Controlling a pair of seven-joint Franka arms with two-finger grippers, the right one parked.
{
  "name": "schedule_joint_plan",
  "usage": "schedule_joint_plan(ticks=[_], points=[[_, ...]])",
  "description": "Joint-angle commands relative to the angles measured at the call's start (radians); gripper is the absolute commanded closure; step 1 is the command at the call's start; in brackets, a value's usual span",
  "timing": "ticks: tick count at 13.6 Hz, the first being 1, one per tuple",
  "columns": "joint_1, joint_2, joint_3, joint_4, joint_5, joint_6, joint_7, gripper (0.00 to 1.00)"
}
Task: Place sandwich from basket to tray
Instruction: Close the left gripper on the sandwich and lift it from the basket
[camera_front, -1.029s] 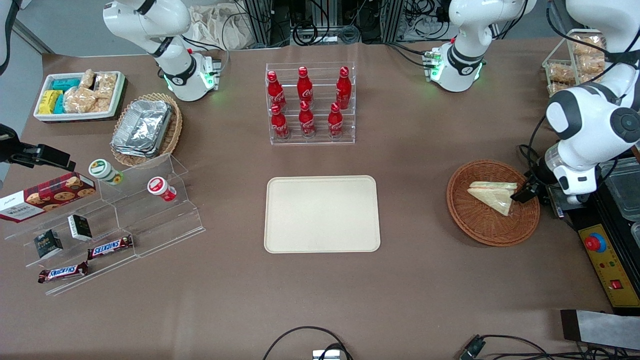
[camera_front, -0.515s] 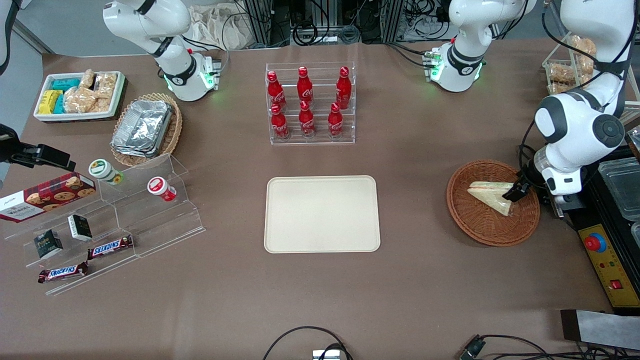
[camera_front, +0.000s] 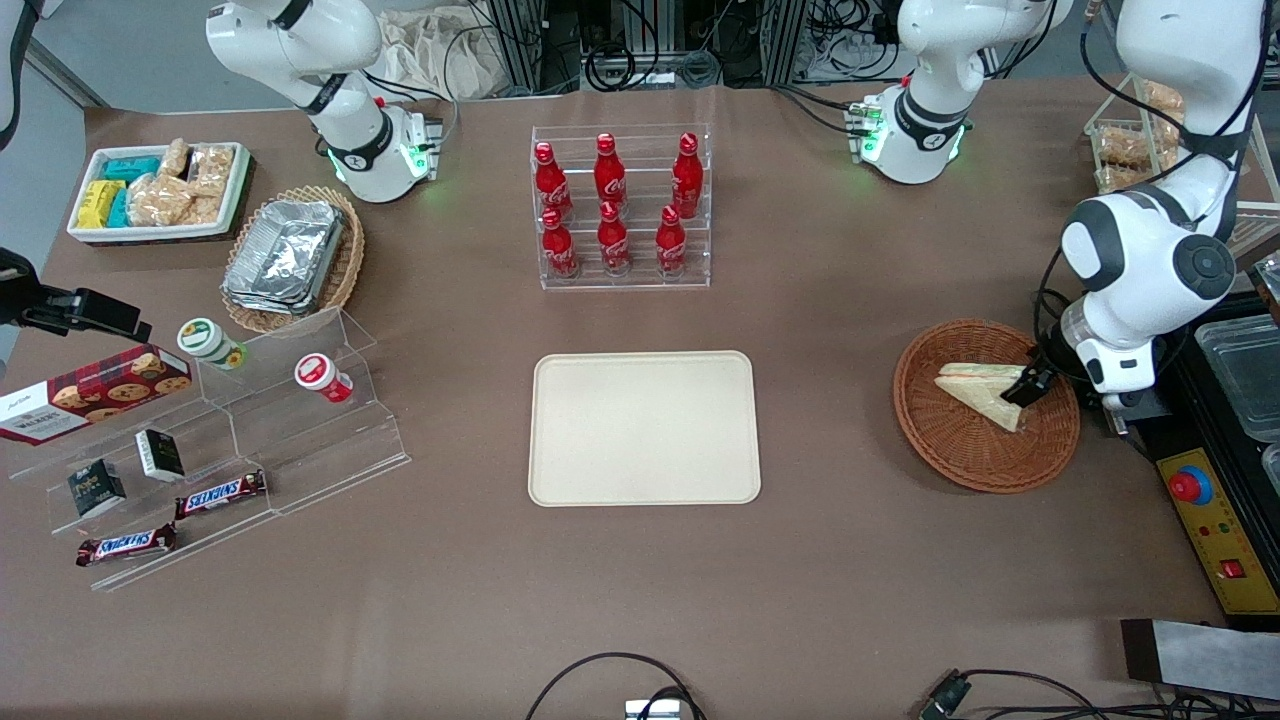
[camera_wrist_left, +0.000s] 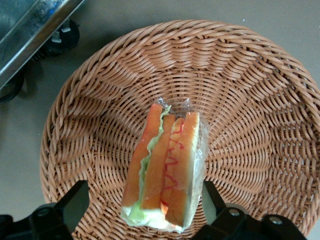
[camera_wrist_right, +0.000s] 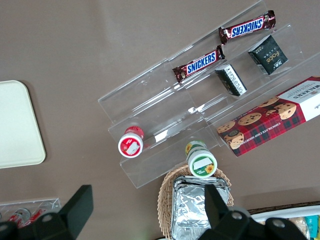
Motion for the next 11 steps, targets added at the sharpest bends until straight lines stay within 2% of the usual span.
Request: schedule_joint_plan(ticks=[1,3,4,8,11], points=[[0.002,0.003,-0.007,-0.022,-0.011,0.043,-0.007,0.23],[-0.001,0.003,-0.008,-0.030,-0.010,0.056,0.002,0.72],[-0.003,0.002,-0.008,-0.031,-0.008,0.057,0.008,0.85],[-0.004,-0.027,-0.011,-0.023,0.002,0.025,0.054,0.87],[-0.004,-0.075,-0.016,0.022,0.012,-0.088,0.146,0.87]])
